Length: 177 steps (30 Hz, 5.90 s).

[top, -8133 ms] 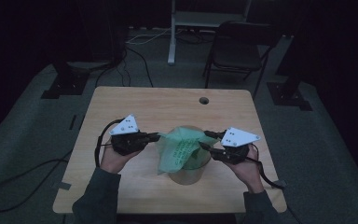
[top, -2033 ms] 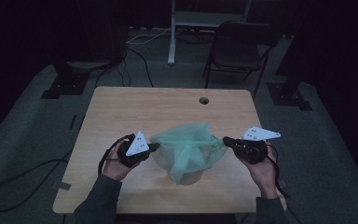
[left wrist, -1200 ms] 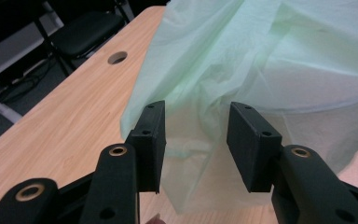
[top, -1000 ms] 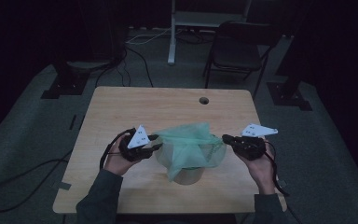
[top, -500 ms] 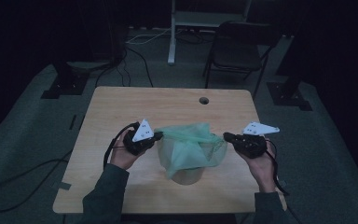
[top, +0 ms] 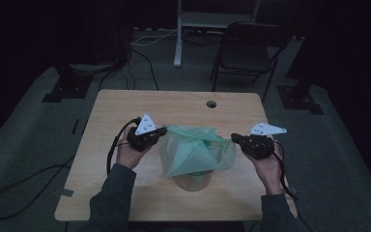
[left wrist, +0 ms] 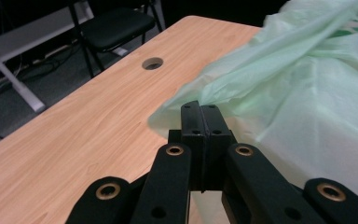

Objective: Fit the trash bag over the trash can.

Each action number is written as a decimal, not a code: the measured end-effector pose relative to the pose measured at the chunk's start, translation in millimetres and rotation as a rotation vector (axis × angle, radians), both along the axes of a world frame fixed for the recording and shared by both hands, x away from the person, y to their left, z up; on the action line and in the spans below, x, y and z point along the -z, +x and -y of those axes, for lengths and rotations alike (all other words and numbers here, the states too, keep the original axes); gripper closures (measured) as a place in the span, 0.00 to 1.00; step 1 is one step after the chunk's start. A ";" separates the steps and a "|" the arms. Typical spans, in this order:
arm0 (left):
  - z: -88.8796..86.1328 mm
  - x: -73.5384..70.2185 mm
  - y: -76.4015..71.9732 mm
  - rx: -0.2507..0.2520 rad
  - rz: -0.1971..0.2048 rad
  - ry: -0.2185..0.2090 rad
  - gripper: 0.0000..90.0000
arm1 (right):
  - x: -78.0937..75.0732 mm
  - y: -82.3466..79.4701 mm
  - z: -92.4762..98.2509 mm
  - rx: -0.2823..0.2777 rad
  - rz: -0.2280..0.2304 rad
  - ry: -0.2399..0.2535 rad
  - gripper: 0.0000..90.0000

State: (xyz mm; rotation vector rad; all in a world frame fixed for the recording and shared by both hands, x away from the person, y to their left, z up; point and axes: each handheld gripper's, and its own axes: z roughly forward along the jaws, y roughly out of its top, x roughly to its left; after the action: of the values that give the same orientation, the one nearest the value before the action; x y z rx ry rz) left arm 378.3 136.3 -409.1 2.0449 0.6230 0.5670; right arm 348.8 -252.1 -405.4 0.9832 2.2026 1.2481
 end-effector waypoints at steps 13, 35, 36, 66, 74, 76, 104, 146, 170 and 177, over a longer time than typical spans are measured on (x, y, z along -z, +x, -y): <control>-1.4 11.6 17.0 -0.075 -0.062 -0.017 1.00 | 15.6 12.7 5.9 0.051 -0.043 -0.022 0.98; 9.1 3.3 6.9 -0.035 -0.030 -0.006 1.00 | -9.8 -27.7 -43.2 -0.249 0.060 -0.016 0.63; 9.7 3.0 6.9 -0.034 -0.030 -0.007 1.00 | -9.0 -27.7 -46.0 -0.256 0.060 -0.025 0.61; 39.0 30.2 28.1 -0.074 -0.153 0.074 0.87 | 39.8 22.0 -18.2 0.010 -0.200 -0.047 1.00; -0.5 -2.1 -13.5 -0.091 -0.116 -0.069 0.62 | 4.0 -9.3 5.2 0.029 -0.073 0.081 0.65; -2.6 -5.7 -26.1 -0.050 -0.129 -0.086 0.60 | -4.7 -16.4 5.8 0.018 -0.049 0.124 0.60; 8.9 16.9 -104.6 0.191 -0.194 -0.108 1.00 | 13.8 -31.5 -8.9 -0.120 -0.176 0.131 1.00; -1.2 27.7 -25.1 -0.059 -0.109 -0.048 0.67 | 45.3 21.0 -17.7 -0.013 -0.269 0.087 0.97; 7.0 -8.6 -10.0 -0.072 -0.062 -0.152 0.60 | 42.0 10.5 4.4 -0.006 -0.251 0.198 0.71; 56.3 -33.6 -31.0 0.195 -0.059 0.064 0.61 | 42.7 7.6 4.4 -0.014 -0.246 0.201 0.69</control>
State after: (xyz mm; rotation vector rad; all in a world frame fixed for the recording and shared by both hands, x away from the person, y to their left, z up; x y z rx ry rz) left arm 347.3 80.0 -375.6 2.1595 0.4380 0.4180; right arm 356.4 -256.5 -448.2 1.2613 2.3011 1.4455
